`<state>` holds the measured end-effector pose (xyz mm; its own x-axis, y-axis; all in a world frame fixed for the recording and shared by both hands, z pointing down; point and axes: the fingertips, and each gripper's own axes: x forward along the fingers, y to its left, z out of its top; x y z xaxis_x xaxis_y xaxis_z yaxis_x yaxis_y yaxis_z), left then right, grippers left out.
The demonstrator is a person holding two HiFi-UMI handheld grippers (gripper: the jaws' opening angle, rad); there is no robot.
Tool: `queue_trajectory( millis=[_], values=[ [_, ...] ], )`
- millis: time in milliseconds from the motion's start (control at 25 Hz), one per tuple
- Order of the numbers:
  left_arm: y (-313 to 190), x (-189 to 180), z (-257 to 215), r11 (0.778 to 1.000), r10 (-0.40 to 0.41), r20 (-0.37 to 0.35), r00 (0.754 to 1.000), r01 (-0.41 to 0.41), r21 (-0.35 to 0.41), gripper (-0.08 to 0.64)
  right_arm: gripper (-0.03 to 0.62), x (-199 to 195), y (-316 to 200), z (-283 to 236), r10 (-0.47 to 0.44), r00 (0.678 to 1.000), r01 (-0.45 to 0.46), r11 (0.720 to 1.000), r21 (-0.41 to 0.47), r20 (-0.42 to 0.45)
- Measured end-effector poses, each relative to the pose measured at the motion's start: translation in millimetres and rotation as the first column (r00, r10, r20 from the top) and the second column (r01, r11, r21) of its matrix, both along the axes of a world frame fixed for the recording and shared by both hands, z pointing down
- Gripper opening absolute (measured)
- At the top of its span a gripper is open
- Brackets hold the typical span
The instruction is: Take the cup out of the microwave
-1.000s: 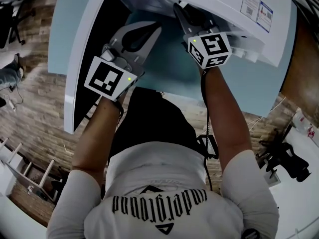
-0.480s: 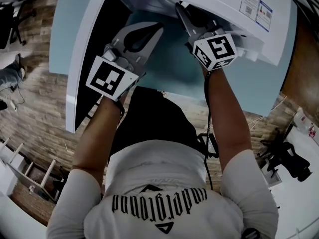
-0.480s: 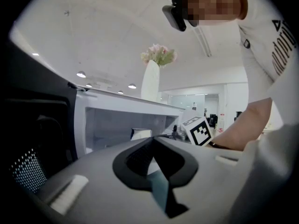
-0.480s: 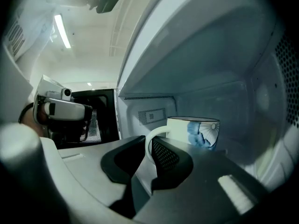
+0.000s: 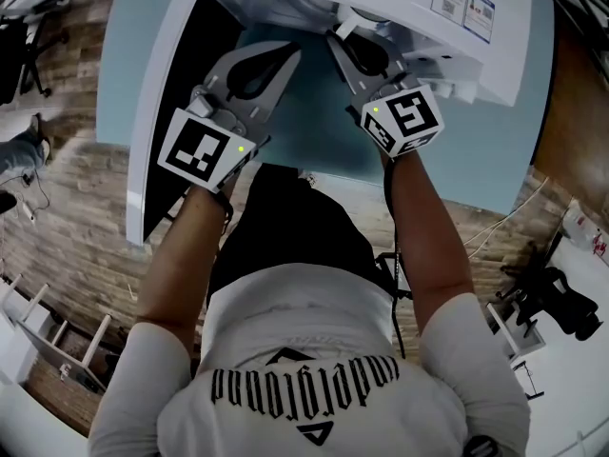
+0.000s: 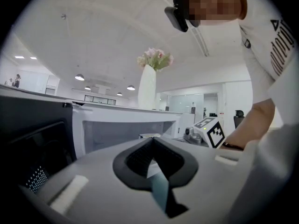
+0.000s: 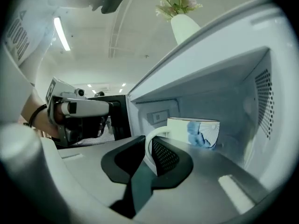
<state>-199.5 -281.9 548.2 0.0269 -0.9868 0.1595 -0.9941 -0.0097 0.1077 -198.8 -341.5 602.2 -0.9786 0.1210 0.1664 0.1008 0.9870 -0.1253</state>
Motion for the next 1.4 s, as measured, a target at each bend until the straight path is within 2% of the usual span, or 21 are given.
queue_trajectory(
  millis=[320, 640, 1080, 1400],
  values=[
    [9, 23, -8, 1.000, 0.015, 0.017, 1.000, -0.015, 0.007, 0.051, 0.048, 39, 24, -15, -0.006, 1.000, 0.006, 1.000, -0.026, 0.012],
    [24, 49, -26, 0.999, 0.028, 0.027, 0.999, -0.029, 0.027, 0.051, 0.048, 81, 55, -47, -0.018, 0.999, 0.018, 1.000, -0.009, 0.036],
    [47, 84, -79, 0.998, 0.040, 0.052, 0.998, -0.043, 0.055, 0.051, 0.048, 133, 84, -145, -0.018, 0.992, 0.013, 0.999, 0.040, 0.126],
    [50, 117, -138, 0.991, 0.090, 0.068, 0.994, -0.096, 0.090, 0.051, 0.048, 175, 81, -212, 0.017, 0.986, -0.031, 0.996, 0.082, 0.167]
  ],
)
